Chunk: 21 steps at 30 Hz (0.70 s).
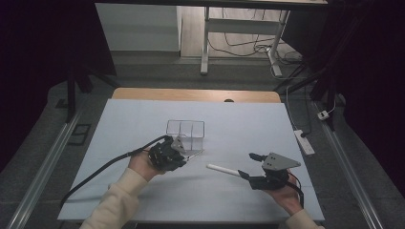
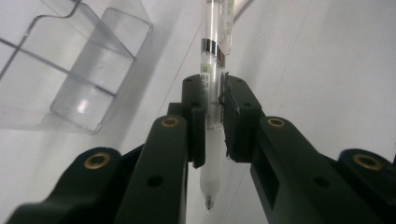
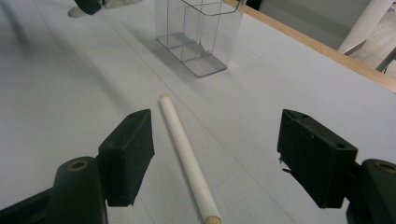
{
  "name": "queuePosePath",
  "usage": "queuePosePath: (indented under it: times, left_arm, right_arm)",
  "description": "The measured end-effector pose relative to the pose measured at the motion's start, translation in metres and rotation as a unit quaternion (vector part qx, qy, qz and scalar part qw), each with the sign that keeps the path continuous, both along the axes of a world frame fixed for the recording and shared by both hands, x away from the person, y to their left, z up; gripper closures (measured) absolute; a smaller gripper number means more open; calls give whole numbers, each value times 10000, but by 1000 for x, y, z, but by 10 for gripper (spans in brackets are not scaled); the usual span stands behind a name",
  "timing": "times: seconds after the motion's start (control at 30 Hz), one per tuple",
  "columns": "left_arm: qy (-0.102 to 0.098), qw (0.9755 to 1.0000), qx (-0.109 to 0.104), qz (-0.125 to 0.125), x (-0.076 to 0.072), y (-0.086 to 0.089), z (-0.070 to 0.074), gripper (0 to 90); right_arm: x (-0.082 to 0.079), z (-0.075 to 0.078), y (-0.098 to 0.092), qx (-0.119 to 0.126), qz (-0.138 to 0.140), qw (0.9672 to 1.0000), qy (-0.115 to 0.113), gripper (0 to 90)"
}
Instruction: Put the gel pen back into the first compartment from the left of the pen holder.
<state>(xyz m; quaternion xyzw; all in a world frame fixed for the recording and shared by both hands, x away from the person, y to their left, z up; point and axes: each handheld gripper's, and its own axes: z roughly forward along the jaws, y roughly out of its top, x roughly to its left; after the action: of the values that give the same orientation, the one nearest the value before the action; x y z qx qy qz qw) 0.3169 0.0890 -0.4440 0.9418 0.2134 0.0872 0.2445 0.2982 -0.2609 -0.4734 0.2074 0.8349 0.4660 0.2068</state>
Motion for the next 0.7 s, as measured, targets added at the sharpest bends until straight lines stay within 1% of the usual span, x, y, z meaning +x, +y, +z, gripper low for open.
queuePosePath:
  times: [0.13,0.2,0.3,0.43,0.6,0.7]
  left_arm:
    - [36,10000,-22,-22,1,-4,-2,795]
    - [70,10000,21,-39,2,-7,-3,796]
    - [117,9999,14,-65,3,-12,-5,795]
    - [131,9999,23,-108,3,-18,-6,796]
    - [160,9998,89,-69,5,-24,-8,796]
    - [131,9998,128,-69,5,-28,-8,796]
  right_arm:
    - [-1,1,5,-6,48,10000,-16,275]
    - [-1,2,10,-49,94,9999,-30,278]
    - [-1,3,14,-49,136,9999,-41,280]
    - [-2,5,25,-64,274,9996,-49,283]
    - [-3,6,33,-67,371,9993,-69,287]
    - [-3,7,41,-94,444,9989,-74,289]
